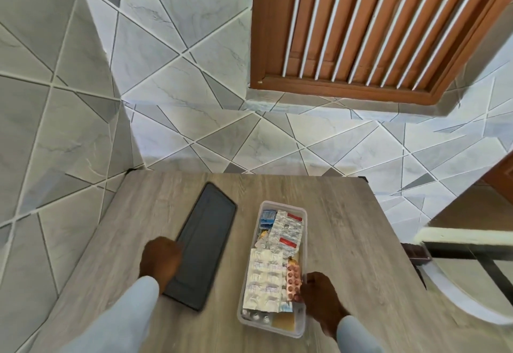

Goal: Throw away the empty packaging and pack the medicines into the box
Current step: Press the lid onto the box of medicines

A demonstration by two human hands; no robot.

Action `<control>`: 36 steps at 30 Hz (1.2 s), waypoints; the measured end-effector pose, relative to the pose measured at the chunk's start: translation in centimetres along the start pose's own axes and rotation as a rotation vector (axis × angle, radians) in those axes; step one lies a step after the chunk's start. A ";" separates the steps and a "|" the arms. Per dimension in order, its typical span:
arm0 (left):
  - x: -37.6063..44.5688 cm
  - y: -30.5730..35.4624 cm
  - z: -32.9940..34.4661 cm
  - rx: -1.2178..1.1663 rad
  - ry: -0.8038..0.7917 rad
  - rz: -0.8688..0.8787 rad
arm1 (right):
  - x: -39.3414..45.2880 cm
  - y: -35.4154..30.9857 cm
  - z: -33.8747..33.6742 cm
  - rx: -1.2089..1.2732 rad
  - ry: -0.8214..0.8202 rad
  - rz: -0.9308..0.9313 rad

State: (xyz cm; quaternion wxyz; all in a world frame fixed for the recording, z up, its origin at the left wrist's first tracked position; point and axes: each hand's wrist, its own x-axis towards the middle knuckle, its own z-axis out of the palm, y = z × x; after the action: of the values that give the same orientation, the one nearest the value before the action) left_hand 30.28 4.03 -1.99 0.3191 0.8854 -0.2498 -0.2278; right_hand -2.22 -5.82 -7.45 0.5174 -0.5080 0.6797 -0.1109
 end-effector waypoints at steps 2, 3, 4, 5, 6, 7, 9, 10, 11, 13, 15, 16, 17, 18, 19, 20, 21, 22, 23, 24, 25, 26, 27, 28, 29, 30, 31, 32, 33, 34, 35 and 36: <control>0.1 1.3 -1.4 0.021 0.048 0.130 | -0.7 -0.4 2.2 0.077 -0.025 0.004; -0.1 1.9 -1.7 0.048 0.055 0.182 | -1.7 -1.2 3.4 0.127 -0.041 0.015; -0.5 2.5 -1.8 0.078 0.051 0.231 | -2.6 -1.8 4.5 0.182 -0.059 0.028; -0.9 3.0 -1.6 0.108 0.058 0.271 | -3.5 -2.3 5.5 0.248 -0.088 0.051; -1.5 3.3 -1.5 0.134 0.071 0.312 | -4.2 -2.8 6.5 0.316 -0.128 0.078; -2.1 3.5 -1.2 0.158 0.084 0.346 | -4.7 -3.2 7.4 0.365 -0.159 0.094; -3.1 3.5 -0.3 0.231 0.067 0.401 | -5.5 -3.9 9.0 0.430 -0.215 0.120; -3.5 3.3 0.4 0.262 0.046 0.435 | -5.9 -4.3 9.6 0.462 -0.228 0.114; -3.9 3.1 0.8 0.286 0.026 0.454 | -6.0 -4.5 10.4 0.476 -0.241 0.102; -4.7 2.7 1.4 0.304 0.017 0.471 | -6.8 -5.2 11.3 0.513 -0.282 0.094; -5.3 2.1 1.6 0.336 0.018 0.494 | -7.4 -5.5 12.3 0.509 -0.343 0.098; -5.5 1.7 1.7 0.343 0.020 0.505 | -7.4 -5.6 12.8 0.497 -0.363 0.105; -5.9 1.4 1.8 0.341 0.025 0.533 | -7.4 -5.6 13.3 0.506 -0.389 0.127; -5.9 0.9 1.9 0.351 0.029 0.581 | -7.7 -5.8 13.7 0.516 -0.414 0.161; -6.3 0.7 1.8 0.392 0.014 0.612 | -7.7 -5.8 14.0 0.523 -0.435 0.190; -6.4 0.3 1.9 0.428 0.008 0.626 | -7.8 -5.9 14.0 0.519 -0.452 0.226; -6.6 -0.1 1.8 0.466 -0.018 0.619 | -7.6 -5.9 14.2 0.510 -0.477 0.244; -6.6 -0.6 1.8 0.478 -0.053 0.628 | -7.8 -6.1 14.0 0.485 -0.492 0.243; -6.6 -1.3 1.9 0.501 -0.082 0.644 | -7.7 -6.1 13.8 0.458 -0.497 0.208; -6.6 -2.0 2.1 0.556 -0.085 0.687 | -7.5 -6.1 13.3 0.412 -0.450 0.178; -6.6 -2.7 2.3 0.599 -0.067 0.729 | -7.2 -6.0 12.7 0.379 -0.373 0.128; -6.4 -3.6 2.4 0.621 -0.056 0.788 | -6.7 -6.0 12.0 0.366 -0.270 0.111; -6.4 -4.3 2.5 0.624 -0.051 0.832 | -5.9 -5.7 11.1 0.394 -0.152 0.082; -6.3 -5.0 2.6 0.619 -0.050 0.872 | -5.2 -5.7 10.1 0.400 -0.015 0.044; -6.3 -5.4 2.6 0.615 -0.042 0.902 | -4.4 -5.5 9.0 0.372 0.118 -0.008; -6.2 -5.7 2.8 0.612 -0.024 0.938 | -3.9 -5.9 8.0 0.286 0.228 -0.049; -6.2 -6.0 3.0 0.600 -0.021 0.958 | -3.4 -6.2 7.0 0.203 0.314 -0.089; -6.3 -6.1 3.1 0.590 -0.011 0.967 | -3.5 -7.0 6.0 0.158 0.379 -0.123; -6.3 -6.0 3.3 0.579 0.002 0.970 | -3.5 -8.2 5.2 0.138 0.424 -0.172; -6.5 -5.9 3.4 0.570 0.024 0.976 | -3.4 -9.1 4.5 0.123 0.441 -0.228; -6.5 -5.9 3.7 0.562 0.041 0.986 | -3.0 -10.0 3.8 0.104 0.424 -0.267; -6.5 -5.9 3.9 0.548 0.044 0.993 | -2.4 -10.7 3.5 0.068 0.384 -0.274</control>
State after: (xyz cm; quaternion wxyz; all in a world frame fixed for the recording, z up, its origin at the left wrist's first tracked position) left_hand 24.81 10.01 -7.11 0.1516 0.7168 -0.6794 0.0412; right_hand 6.62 -7.48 -0.32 0.3755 -0.5472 0.6863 -0.2975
